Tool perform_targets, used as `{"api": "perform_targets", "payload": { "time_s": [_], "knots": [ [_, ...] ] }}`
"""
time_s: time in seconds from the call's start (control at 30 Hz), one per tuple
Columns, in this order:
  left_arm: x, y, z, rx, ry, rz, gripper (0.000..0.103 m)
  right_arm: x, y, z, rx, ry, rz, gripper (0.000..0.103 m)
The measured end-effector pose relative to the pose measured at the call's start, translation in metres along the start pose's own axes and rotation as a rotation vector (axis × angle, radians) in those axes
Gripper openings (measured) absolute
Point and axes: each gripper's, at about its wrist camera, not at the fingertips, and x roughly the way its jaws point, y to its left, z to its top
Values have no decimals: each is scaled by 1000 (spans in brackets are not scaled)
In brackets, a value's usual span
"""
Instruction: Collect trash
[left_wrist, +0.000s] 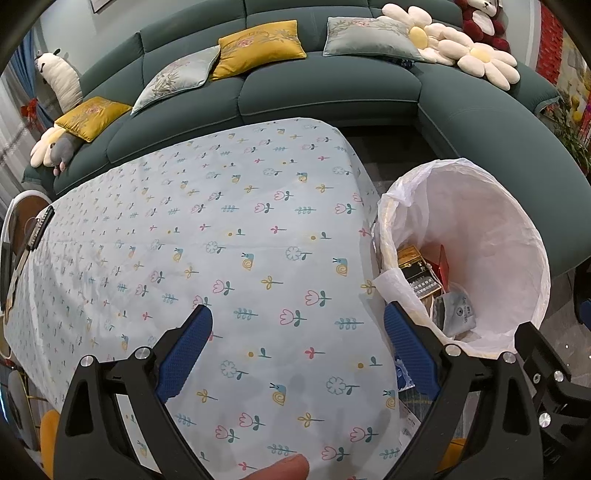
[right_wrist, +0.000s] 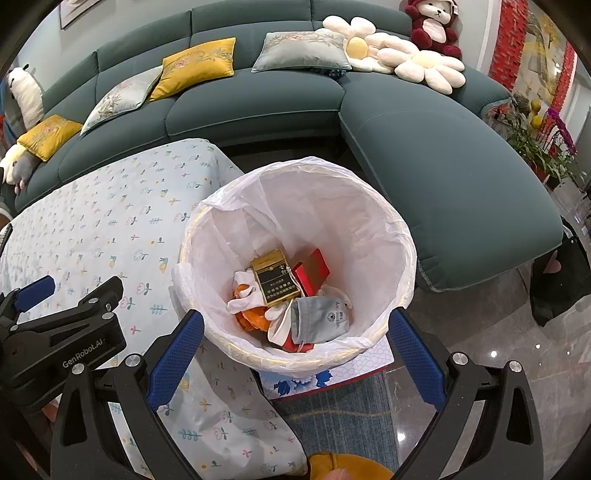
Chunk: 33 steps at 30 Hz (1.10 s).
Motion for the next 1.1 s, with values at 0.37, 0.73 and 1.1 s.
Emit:
{"api": "perform_targets", "payload": {
  "time_s": [0.37, 0.73, 1.1],
  "knots": [
    [3, 2, -1, -15, 23, -2, 90, 3, 4, 0, -6, 6, 5, 96],
    [3, 2, -3, -15, 20, 3, 90, 5, 2, -1, 0, 12, 1, 96],
    [2, -9, -8, 28, 38, -21, 90, 4, -5, -6, 12, 20, -8, 96]
  ]
}}
